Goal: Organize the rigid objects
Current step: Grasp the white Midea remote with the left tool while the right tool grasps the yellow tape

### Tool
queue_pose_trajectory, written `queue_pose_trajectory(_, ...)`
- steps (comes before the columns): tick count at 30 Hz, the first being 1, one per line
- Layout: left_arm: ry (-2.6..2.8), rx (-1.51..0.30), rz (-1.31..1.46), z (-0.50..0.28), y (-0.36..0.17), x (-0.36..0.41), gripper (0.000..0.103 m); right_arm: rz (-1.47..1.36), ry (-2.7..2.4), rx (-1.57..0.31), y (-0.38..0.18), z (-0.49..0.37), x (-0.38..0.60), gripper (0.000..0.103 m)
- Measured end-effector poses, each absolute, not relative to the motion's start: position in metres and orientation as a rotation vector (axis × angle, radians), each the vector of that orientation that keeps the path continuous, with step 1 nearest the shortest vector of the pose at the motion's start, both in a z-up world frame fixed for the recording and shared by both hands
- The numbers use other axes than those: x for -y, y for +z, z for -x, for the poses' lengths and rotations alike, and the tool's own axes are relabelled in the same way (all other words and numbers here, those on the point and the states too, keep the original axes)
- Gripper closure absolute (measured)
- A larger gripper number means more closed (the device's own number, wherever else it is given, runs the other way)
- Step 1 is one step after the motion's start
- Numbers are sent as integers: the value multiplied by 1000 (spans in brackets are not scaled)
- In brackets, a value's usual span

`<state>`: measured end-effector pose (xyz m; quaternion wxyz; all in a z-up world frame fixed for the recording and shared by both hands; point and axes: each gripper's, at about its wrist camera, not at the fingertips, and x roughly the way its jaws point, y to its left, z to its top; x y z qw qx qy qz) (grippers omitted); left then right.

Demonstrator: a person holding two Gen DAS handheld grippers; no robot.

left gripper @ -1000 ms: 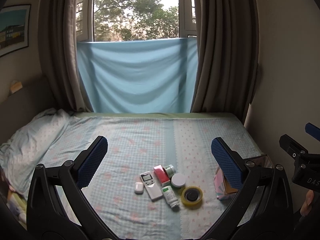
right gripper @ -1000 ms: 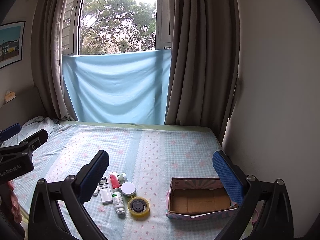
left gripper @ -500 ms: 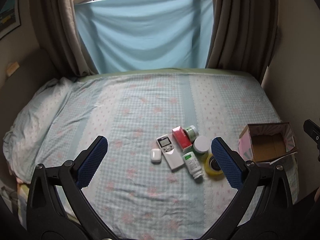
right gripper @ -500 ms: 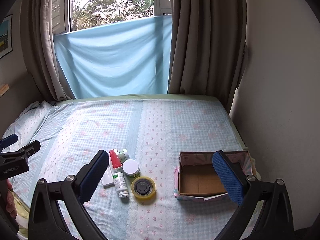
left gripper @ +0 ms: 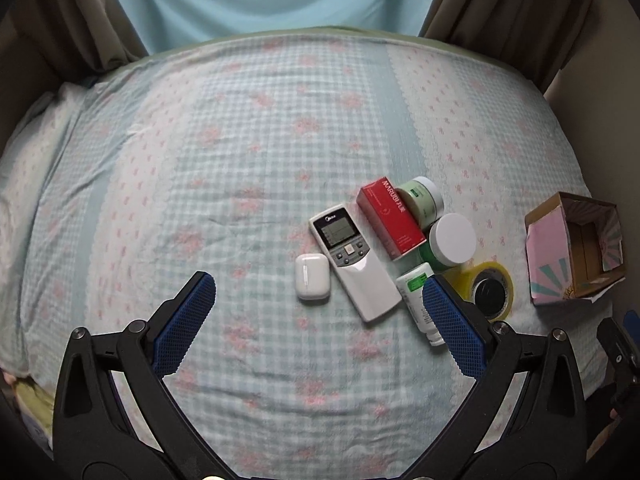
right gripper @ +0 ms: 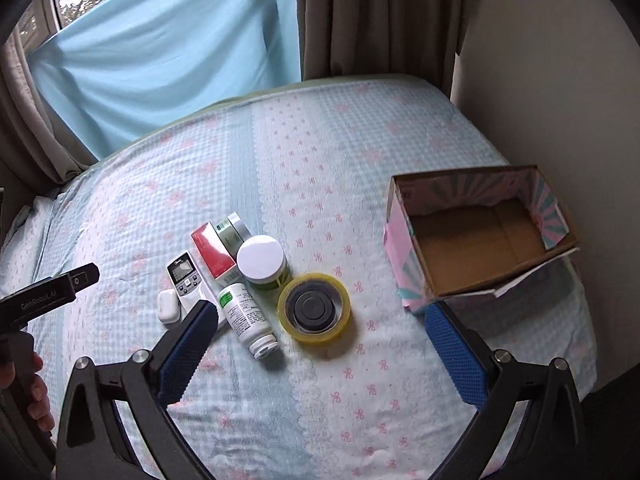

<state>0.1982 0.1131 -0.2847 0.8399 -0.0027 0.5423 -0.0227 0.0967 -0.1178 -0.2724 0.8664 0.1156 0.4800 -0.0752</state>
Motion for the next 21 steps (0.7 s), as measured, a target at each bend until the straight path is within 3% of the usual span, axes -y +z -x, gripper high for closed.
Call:
queue_pose_trajectory(10,-16,-1359,38,-253,-402,-88,0,-396,-292,-1151,-369,-134,111,0)
queue_pose_trajectory(21,43,-1496,-52,-304,-476,-67,0,-529,-389,-1262,-440,-159,118,0)
